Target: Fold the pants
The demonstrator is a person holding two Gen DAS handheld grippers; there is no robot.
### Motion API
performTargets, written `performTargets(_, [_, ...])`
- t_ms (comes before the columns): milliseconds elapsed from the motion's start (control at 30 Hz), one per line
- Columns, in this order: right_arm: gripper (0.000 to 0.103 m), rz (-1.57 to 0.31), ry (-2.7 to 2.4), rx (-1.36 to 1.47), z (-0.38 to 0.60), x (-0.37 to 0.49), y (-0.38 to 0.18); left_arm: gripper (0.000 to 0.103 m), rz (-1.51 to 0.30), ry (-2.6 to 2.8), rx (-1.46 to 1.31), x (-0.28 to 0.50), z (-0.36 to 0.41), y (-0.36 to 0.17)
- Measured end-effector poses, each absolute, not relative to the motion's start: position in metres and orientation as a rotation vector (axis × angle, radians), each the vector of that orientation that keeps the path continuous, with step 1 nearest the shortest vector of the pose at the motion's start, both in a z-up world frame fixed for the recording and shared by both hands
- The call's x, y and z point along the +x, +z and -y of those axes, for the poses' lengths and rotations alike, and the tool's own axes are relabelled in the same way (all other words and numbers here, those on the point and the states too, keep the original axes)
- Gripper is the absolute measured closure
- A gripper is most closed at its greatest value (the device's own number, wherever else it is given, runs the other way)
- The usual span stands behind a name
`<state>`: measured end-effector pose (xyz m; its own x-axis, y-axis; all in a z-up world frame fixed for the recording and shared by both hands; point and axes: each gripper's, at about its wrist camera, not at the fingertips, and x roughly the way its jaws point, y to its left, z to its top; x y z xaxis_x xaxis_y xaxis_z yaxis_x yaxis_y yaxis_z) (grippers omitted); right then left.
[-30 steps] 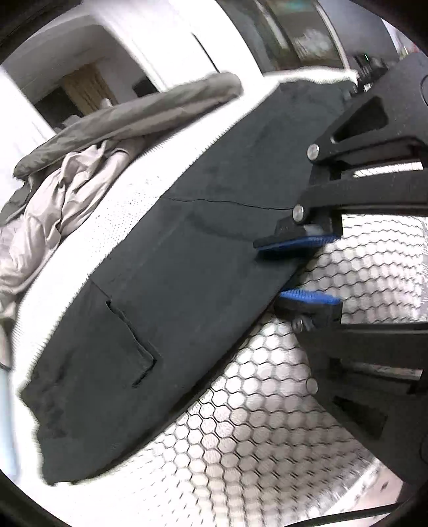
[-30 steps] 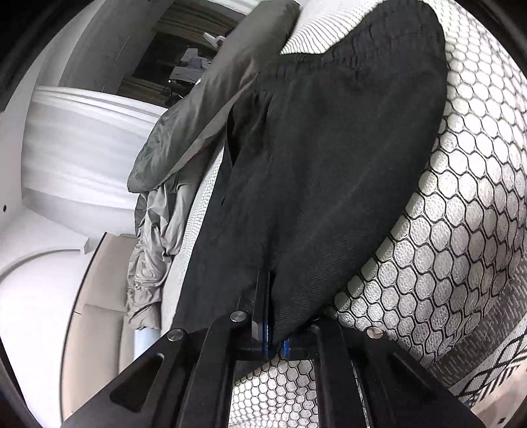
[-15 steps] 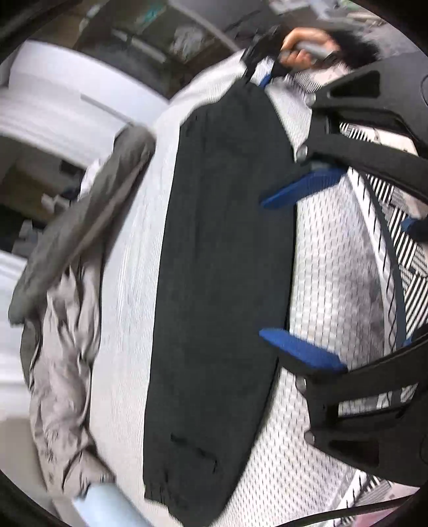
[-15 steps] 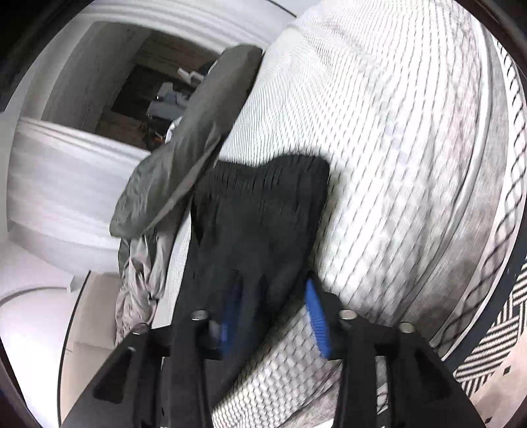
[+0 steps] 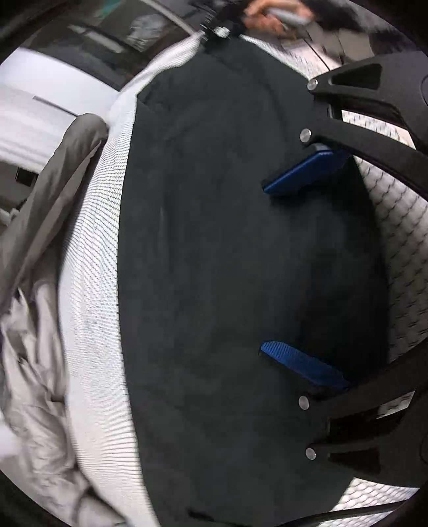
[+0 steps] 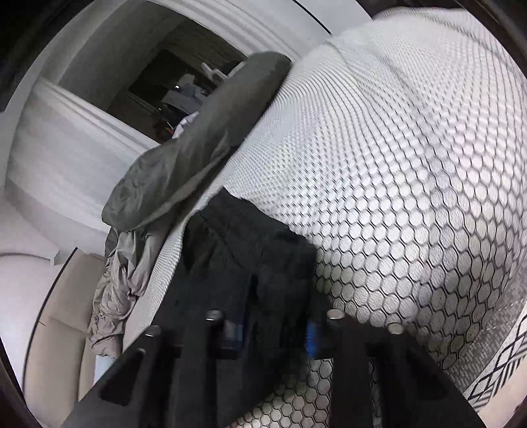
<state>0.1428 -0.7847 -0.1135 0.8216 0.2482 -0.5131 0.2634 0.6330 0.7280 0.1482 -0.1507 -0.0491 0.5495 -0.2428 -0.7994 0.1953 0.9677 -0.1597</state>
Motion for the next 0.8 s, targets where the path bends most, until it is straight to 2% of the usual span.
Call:
performTargets(200, [0.091, -0.481, 0.072, 0.786, 0.742, 0.132, -0.039, 0.008, -0.963, -0.293, -0.09, 0.148, 0.144, -0.047])
performTargets(333, [0.091, -0.474, 0.382, 0.582, 0.63, 0.144, 0.02, 0.008, -0.985, -0.28, -0.23, 0.147, 0.119, -0.039])
performTargets(433, [0.079, -0.577, 0.567, 0.431, 0.545, 0.15, 0.024, 0.008, -0.976, -0.204, -0.32, 0.147, 0.099, -0.037])
performTargets(467, [0.056, -0.646, 0.641, 0.347, 0.506, 0.152, 0.015, 0.008, -0.966, -0.19, -0.338, 0.146, 0.094, -0.037])
performTargets(500, [0.043, -0.691, 0.697, 0.303, 0.487, 0.152, 0.008, 0.008, -0.961, -0.177, -0.355, 0.148, 0.088, -0.036])
performTargets(567, [0.043, -0.787, 0.789, 0.174, 0.446, 0.146, -0.014, 0.008, -0.958, -0.164, -0.388, 0.147, 0.078, -0.035])
performTargets(700, [0.043, -0.771, 0.789, 0.049, 0.441, 0.128, -0.017, 0.009, -0.949, -0.197, -0.468, 0.143, 0.063, -0.037])
performTargets(800, [0.037, -0.717, 0.707, 0.109, 0.483, 0.126, -0.007, 0.023, -0.95, -0.277, -0.502, 0.145, 0.065, -0.037])
